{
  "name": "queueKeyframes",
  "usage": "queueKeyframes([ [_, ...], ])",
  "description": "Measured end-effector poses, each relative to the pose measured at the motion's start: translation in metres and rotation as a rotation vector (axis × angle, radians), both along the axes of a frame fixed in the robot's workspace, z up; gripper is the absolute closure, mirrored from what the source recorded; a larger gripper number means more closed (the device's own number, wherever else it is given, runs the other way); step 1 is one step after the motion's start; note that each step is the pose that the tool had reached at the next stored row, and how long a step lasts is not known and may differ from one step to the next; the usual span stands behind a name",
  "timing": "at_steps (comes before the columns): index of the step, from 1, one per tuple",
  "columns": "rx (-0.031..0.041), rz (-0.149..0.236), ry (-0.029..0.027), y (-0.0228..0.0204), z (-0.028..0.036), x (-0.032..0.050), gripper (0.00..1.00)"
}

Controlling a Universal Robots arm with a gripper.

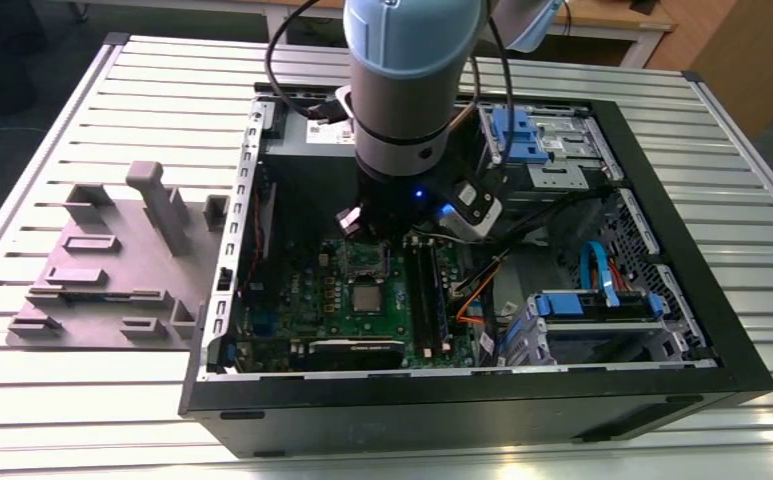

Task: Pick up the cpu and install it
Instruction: 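Close the cpu cover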

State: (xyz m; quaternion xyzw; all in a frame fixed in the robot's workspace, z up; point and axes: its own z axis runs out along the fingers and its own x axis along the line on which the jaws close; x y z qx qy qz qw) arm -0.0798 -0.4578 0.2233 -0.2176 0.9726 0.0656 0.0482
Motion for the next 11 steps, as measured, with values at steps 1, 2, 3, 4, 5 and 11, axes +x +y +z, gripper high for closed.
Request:
queueKeyframes([
  [1,-0.0001,0.0,0.0004,-0.0005,0.0006,0.0,0.9],
  [2,-0.0003,0.0,0.0008,-0.0011,0.0012,0.0,0.9],
  [3,-0.0003,0.0,0.0013,-0.0017,0.0015,0.0001,0.9],
  [4,-0.0002,0.0,0.0018,-0.0023,0.0018,0.0002,0.9],
  [5,-0.0003,0.0,0.0025,-0.003,0.002,0.0003,0.9],
  [11,-0.0002,0.0,0.0074,-0.0071,0.0027,0.0017,0.9],
])
